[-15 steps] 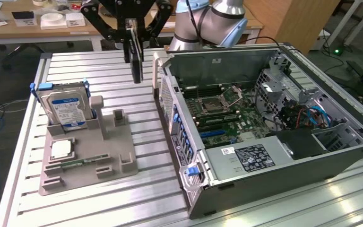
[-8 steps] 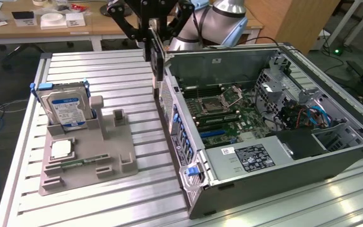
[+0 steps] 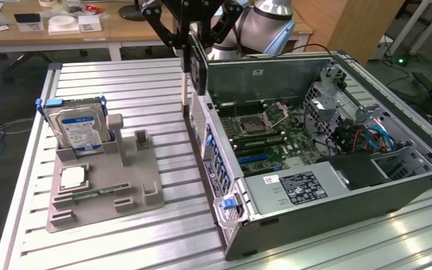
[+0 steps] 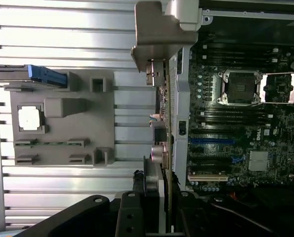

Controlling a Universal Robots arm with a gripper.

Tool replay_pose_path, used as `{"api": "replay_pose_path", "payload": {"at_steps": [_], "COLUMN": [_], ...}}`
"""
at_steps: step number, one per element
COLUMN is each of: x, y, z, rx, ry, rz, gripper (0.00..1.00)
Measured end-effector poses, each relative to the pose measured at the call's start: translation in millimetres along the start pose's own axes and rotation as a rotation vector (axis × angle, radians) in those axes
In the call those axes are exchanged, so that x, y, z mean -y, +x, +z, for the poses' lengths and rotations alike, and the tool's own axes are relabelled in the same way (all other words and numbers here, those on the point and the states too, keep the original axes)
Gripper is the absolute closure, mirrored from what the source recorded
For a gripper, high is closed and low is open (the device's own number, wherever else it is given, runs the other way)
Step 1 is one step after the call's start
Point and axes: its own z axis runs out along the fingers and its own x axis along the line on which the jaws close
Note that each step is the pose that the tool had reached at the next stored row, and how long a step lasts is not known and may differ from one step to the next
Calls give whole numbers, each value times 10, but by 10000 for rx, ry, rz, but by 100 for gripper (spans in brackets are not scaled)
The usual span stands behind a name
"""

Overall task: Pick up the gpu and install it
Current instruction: 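Pick up the gpu and move the gpu toward the slot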

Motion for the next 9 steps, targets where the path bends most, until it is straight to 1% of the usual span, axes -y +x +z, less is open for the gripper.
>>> {"api": "replay_pose_path", "payload": {"at_steps": [9], "x": [0], "y": [-121], "z": [6], "rx": [1], "ry": [0], "rz": [-5], "gripper": [72]}}
